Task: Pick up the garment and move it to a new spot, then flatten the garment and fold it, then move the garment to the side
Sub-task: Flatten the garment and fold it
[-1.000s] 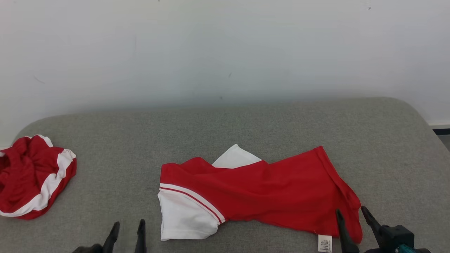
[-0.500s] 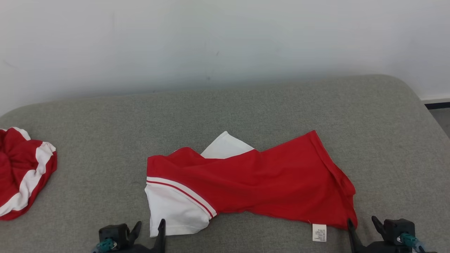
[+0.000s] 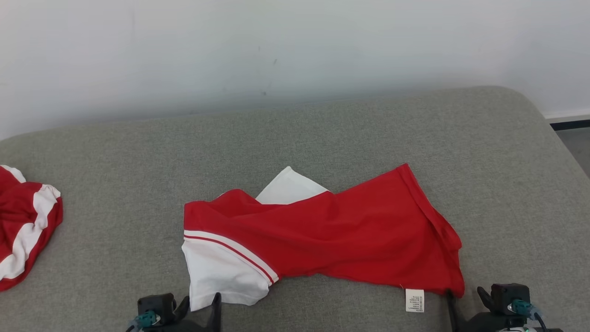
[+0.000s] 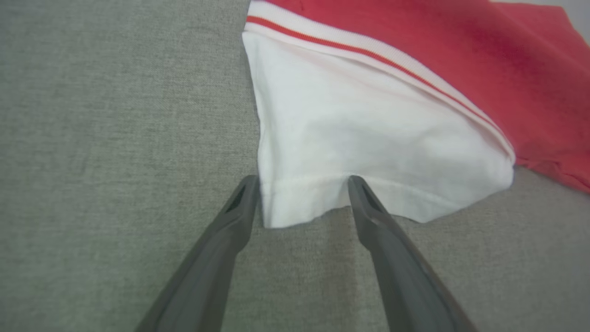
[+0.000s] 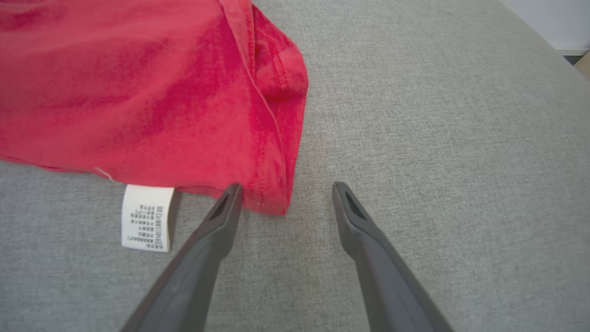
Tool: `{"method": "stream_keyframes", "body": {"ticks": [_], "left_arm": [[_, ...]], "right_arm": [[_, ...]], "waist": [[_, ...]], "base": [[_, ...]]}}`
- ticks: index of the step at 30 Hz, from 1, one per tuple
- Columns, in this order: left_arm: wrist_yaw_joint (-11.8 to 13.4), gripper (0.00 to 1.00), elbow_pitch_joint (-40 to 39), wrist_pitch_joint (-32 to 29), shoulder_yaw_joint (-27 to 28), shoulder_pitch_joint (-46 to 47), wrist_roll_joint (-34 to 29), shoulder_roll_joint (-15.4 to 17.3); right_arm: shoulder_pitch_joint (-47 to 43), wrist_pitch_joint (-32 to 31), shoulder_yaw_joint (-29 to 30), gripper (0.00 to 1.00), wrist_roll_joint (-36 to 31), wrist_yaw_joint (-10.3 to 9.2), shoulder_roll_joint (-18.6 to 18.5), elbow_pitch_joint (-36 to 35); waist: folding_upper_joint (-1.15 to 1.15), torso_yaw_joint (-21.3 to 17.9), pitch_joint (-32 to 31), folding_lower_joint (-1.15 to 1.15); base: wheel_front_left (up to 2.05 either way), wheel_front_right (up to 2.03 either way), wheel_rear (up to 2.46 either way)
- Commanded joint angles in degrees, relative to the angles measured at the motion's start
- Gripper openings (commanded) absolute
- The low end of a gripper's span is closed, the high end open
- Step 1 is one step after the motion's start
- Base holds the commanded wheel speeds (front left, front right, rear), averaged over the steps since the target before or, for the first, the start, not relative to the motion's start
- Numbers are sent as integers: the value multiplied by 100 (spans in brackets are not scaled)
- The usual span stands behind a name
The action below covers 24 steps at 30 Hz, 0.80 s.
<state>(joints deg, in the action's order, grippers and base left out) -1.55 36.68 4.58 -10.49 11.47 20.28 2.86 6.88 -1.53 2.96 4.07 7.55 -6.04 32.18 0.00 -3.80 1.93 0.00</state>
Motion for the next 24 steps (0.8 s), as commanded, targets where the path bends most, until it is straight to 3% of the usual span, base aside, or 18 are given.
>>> {"method": "stream_keyframes", "body": {"ticks": [1,6,7,8,9,10,17,24], "left_arm": [[-12,100,35,27,-11,95,28,6],[-20,100,136,10,-39,197,67,6],[-46,73,172,-32,-49,217,97,6],[-52,47,210,-71,-70,238,108,5],[-81,16,238,-73,-86,254,124,3],[-109,0,257,-69,-102,261,175,-1],[-190,0,18,360,-32,197,631,9],[-377,0,-917,526,95,221,1137,16]], "right_arm": [[80,32,-49,100,52,-14,-12,48],[334,32,-302,100,139,-14,-53,346],[375,11,-365,100,158,-14,-61,413],[423,-9,-437,87,180,-14,-69,483],[466,-21,-494,31,222,-14,-72,536],[496,-2,-547,0,255,-14,-86,569],[368,317,-659,0,611,-14,-135,367],[296,211,-737,0,1313,-14,-246,-794]], "waist": [[0,6,19,0],[0,20,144,0],[0,28,166,0],[0,37,182,0],[0,45,191,0],[0,54,196,0],[0,81,41,0],[0,12,-178,0]], "base": [[0,0,0],[0,0,0],[0,0,0],[0,0,0],[0,0,0],[0,0,0],[0,0,0],[0,0,0]]}}
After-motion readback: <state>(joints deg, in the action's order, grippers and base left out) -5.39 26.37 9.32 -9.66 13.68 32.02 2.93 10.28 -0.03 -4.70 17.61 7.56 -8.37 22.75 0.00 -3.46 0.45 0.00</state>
